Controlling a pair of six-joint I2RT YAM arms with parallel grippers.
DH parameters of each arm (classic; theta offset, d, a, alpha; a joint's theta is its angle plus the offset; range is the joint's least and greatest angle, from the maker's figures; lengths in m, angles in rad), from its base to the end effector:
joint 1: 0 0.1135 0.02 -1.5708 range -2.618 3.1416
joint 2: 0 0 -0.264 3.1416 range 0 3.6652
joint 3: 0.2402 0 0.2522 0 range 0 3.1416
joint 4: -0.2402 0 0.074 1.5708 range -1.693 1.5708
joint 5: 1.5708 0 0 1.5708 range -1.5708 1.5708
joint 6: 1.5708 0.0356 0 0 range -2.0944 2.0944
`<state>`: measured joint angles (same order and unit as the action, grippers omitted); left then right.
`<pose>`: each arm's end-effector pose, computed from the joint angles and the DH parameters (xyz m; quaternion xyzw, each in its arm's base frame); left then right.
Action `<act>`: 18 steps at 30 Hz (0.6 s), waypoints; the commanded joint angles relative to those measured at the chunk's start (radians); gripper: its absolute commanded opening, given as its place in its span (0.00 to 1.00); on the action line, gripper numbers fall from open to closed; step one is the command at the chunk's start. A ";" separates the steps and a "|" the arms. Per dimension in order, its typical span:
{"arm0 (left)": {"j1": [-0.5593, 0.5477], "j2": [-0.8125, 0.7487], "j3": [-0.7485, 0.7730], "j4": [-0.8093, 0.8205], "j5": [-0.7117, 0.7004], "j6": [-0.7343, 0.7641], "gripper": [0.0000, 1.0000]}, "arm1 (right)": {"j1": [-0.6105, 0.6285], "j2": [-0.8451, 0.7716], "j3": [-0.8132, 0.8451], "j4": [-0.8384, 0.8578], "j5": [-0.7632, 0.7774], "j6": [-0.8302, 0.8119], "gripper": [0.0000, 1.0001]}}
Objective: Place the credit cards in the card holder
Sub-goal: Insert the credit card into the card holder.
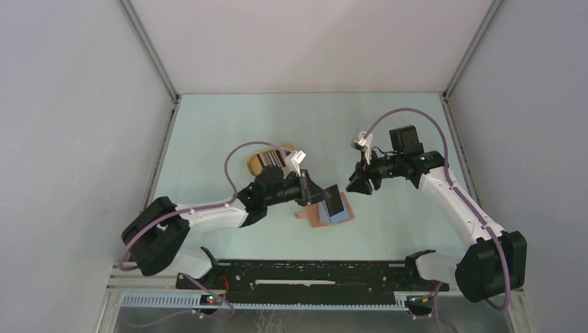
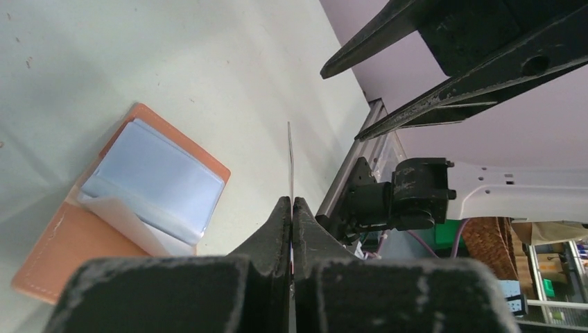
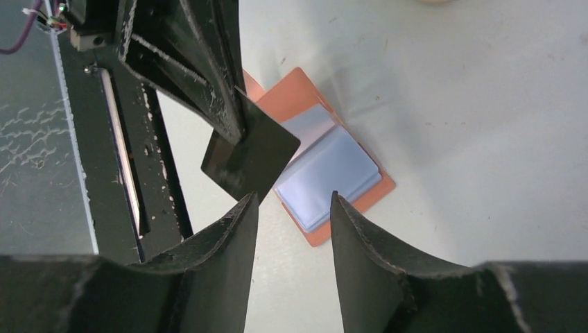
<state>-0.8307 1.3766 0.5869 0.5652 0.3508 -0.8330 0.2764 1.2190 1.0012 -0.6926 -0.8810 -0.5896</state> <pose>0.1858 -0.2215 0.2169 0.1079 0.7700 -0.5457 0.3126 0.2238 0.0920 0.2906 -0.4845 0.7187 0.3527 0.3526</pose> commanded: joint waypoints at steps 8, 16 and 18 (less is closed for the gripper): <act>-0.019 0.139 0.027 -0.051 -0.101 -0.011 0.00 | 0.025 0.131 0.022 0.021 0.093 0.065 0.41; -0.003 0.143 -0.028 -0.048 -0.159 -0.009 0.00 | 0.039 0.223 0.032 0.005 0.121 0.074 0.36; 0.006 0.139 -0.048 -0.044 -0.163 -0.011 0.00 | 0.051 0.258 0.045 -0.010 0.123 0.080 0.36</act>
<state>-0.8413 1.5291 0.5835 0.5064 0.2325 -0.8391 0.3035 1.4330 1.0023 -0.6788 -0.7742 -0.5278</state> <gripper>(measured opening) 0.009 0.364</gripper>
